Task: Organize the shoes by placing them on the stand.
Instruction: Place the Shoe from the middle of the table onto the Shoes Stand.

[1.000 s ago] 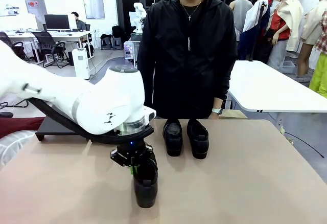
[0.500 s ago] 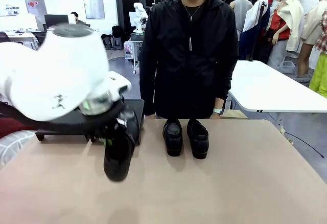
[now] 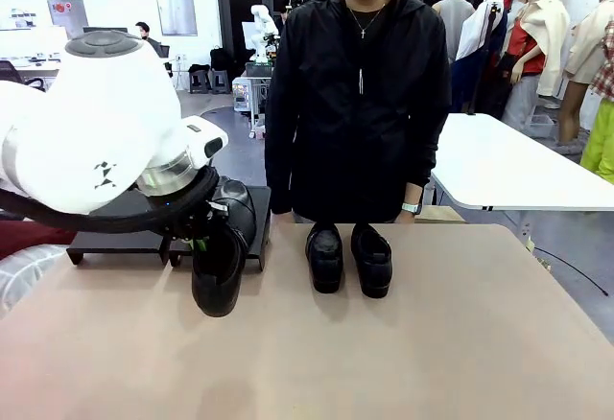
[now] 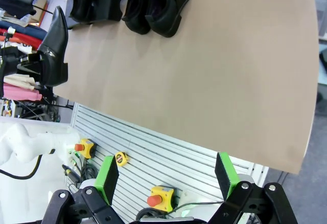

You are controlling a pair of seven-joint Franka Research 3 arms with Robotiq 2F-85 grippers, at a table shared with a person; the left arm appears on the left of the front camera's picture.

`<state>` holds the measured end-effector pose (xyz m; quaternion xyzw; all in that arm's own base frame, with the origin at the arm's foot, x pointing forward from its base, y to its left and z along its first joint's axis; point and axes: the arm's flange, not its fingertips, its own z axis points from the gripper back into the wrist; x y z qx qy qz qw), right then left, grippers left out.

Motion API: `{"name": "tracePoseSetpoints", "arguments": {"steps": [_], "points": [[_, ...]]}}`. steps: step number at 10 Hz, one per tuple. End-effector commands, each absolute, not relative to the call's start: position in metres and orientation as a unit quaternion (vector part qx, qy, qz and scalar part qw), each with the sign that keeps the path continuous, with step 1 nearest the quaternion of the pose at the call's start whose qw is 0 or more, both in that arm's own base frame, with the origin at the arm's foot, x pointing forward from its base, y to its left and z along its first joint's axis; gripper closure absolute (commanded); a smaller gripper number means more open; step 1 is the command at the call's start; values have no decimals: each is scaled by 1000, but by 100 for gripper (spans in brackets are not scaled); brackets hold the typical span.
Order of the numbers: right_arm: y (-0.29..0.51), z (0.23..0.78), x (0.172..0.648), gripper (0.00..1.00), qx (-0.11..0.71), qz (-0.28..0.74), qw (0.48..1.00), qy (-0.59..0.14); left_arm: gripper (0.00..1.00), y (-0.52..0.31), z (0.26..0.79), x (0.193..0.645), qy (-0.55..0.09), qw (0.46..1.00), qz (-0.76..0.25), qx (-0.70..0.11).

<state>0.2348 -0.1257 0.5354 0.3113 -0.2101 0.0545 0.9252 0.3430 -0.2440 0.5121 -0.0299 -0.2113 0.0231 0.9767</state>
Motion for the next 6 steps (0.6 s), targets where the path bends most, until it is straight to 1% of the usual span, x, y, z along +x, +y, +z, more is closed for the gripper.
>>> {"name": "tracePoseSetpoints", "arguments": {"steps": [1,2,3,5,6], "points": [[-125,537,234,0,318,58,922,-215,100,-243,518,335,-219,975,26,-30],[-125,537,234,0,318,58,922,-215,100,-244,512,343,-211,977,23,-30],[-125,537,234,0,318,58,922,-215,100,-245,522,370,-217,975,44,-11],[-125,537,234,0,318,58,922,-215,100,-253,548,442,-272,962,7,-24],[-125,537,234,0,318,58,922,-215,100,-255,553,474,-266,964,14,-17]]}}
